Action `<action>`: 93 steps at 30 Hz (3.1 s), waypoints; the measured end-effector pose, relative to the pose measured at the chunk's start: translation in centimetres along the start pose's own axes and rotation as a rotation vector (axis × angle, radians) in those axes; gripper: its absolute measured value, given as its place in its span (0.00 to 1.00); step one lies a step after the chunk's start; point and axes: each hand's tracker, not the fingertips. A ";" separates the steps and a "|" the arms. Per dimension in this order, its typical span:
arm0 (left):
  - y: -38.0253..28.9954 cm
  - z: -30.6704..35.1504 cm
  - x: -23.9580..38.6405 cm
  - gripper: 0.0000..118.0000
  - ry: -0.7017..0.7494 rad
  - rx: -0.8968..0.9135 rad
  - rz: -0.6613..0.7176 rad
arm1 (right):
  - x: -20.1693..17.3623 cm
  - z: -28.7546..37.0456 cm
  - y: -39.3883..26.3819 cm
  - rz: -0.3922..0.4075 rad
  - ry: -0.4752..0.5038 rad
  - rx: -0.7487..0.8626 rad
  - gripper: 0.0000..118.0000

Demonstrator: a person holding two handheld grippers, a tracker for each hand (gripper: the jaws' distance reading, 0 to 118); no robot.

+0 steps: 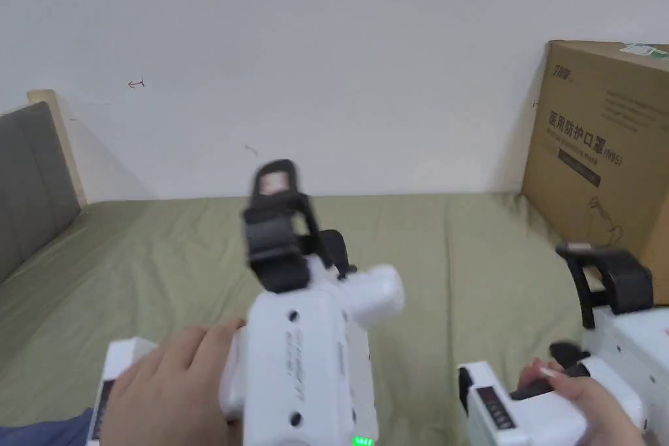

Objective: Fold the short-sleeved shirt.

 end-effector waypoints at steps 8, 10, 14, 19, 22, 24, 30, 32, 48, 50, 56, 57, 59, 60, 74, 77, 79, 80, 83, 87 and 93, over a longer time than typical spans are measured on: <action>-1.9 -1.9 -4.8 1.00 -0.263 -0.267 0.797 | -4.0 0.5 -2.2 0.780 0.014 0.064 1.00; -4.3 -3.3 -5.9 1.00 -0.353 -0.372 1.109 | -6.8 1.2 -6.0 1.341 0.026 0.140 1.00; -6.2 -3.4 -6.1 1.00 -0.300 -0.489 1.346 | -6.6 1.7 -11.5 1.855 -0.104 0.457 1.00; -7.0 -3.3 -6.1 1.00 -0.272 -0.514 1.414 | -6.0 2.2 -11.8 1.811 0.003 0.363 1.00; -6.6 -3.1 -6.0 1.00 -0.251 -0.514 1.375 | -5.8 2.0 -12.2 1.807 -0.015 0.346 1.00; -6.8 -2.9 -6.0 1.00 -0.261 -0.499 1.384 | -5.8 2.1 -11.7 1.788 -0.016 0.342 1.00; -6.3 -2.6 -6.1 1.00 -0.331 -0.467 1.425 | -6.2 2.5 -11.6 1.757 -0.004 0.340 1.00; -6.0 -2.5 -6.1 1.00 -0.316 -0.476 1.407 | -6.3 2.6 -11.6 1.757 0.008 0.348 1.00; -5.2 -1.8 -6.5 1.00 -0.297 -0.444 1.404 | -6.3 3.0 -11.6 1.751 0.019 0.341 1.00; -5.4 -1.8 -6.5 1.00 -0.297 -0.446 1.409 | -6.2 3.1 -11.7 1.764 0.018 0.335 1.00; -5.5 -2.0 -6.5 1.00 -0.284 -0.479 1.419 | -6.2 3.2 -12.0 1.768 0.028 0.303 1.00; -5.6 -2.1 -6.5 1.00 -0.291 -0.478 1.428 | -6.2 3.2 -12.0 1.768 0.028 0.304 1.00; -5.6 -2.2 -6.6 1.00 -0.300 -0.480 1.434 | -6.3 3.3 -11.9 1.767 0.028 0.303 1.00; -5.6 -2.2 -6.6 1.00 -0.300 -0.479 1.430 | -6.3 3.3 -11.9 1.764 0.025 0.304 1.00; -5.7 -2.5 -6.5 1.00 -0.310 -0.497 1.428 | -6.4 3.5 -12.3 1.772 0.024 0.309 1.00; -5.7 -2.5 -6.3 1.00 -0.328 -0.501 1.425 | -6.4 3.4 -12.4 1.771 0.023 0.313 1.00; -5.8 -2.5 -6.2 1.00 -0.339 -0.501 1.434 | -6.4 3.4 -12.4 1.770 0.021 0.312 1.00; -5.8 -2.4 -6.2 1.00 -0.342 -0.500 1.436 | -6.4 3.3 -12.4 1.771 0.019 0.312 1.00; -5.8 -2.4 -6.1 0.99 -0.339 -0.505 1.424 | -6.3 3.3 -12.4 1.773 0.017 0.311 1.00; -5.8 -2.4 -6.0 0.98 -0.350 -0.505 1.430 | -6.1 3.3 -12.5 1.775 0.022 0.312 1.00; -5.9 -2.3 -5.8 0.89 -0.357 -0.507 1.424 | -5.9 3.4 -12.4 1.776 0.037 0.295 0.99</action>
